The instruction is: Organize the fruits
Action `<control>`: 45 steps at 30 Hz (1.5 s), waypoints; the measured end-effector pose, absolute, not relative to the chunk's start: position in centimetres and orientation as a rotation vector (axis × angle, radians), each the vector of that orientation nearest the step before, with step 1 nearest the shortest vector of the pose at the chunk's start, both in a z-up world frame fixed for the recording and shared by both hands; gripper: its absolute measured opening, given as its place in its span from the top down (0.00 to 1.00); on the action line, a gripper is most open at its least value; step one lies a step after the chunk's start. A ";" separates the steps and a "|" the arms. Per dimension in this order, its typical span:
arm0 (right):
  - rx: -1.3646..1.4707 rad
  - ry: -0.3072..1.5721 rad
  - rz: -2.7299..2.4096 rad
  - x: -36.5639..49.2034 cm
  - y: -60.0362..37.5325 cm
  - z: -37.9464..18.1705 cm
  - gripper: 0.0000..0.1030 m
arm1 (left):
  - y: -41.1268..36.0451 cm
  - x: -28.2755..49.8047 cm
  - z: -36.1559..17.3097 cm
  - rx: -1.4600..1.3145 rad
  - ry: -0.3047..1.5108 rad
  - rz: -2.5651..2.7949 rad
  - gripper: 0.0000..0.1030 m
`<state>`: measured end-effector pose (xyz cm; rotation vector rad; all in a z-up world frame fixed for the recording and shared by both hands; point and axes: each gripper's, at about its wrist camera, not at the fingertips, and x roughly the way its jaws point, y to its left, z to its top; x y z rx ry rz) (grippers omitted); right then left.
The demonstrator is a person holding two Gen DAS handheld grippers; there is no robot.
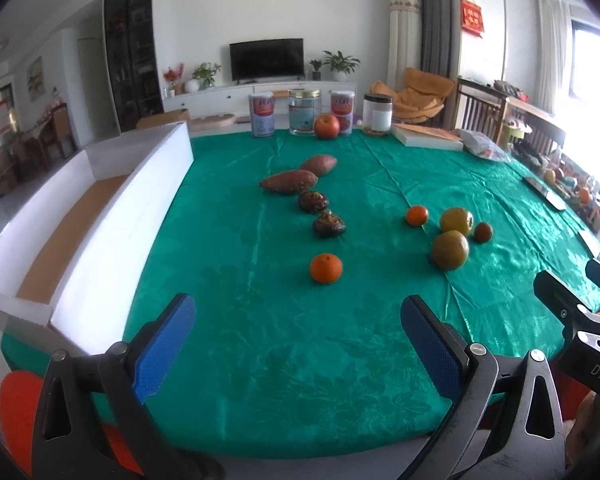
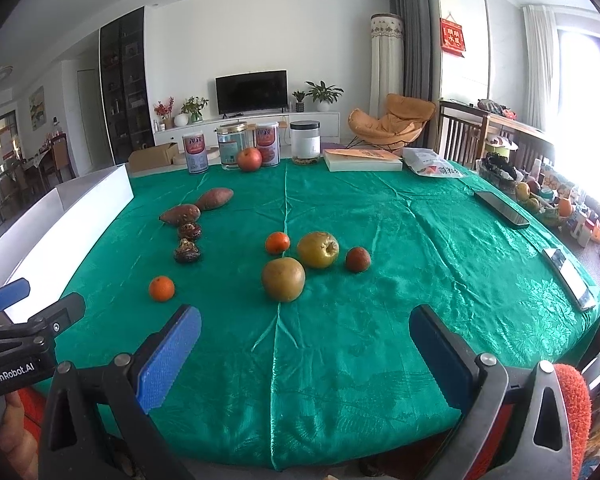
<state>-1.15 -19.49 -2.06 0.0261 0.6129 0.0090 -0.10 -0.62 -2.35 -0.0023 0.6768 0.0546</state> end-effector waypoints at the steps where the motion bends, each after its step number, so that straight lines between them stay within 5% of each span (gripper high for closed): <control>1: 0.026 0.617 0.010 -1.1 -19.5 -2.1 0.00 | -0.6 -0.1 -2.3 -0.002 0.677 0.055 0.01; 25: 0.036 0.620 0.005 -1.2 -19.9 -2.2 0.00 | 7.4 4.5 2.1 0.250 0.617 0.065 0.01; 34: 0.047 0.641 0.000 -0.9 -20.0 -2.5 0.00 | 13.9 9.1 -1.6 0.233 0.771 0.161 0.01; 45: 0.059 0.661 0.006 -0.4 -20.0 -3.3 0.00 | 11.5 6.3 -1.8 0.334 0.741 0.182 0.01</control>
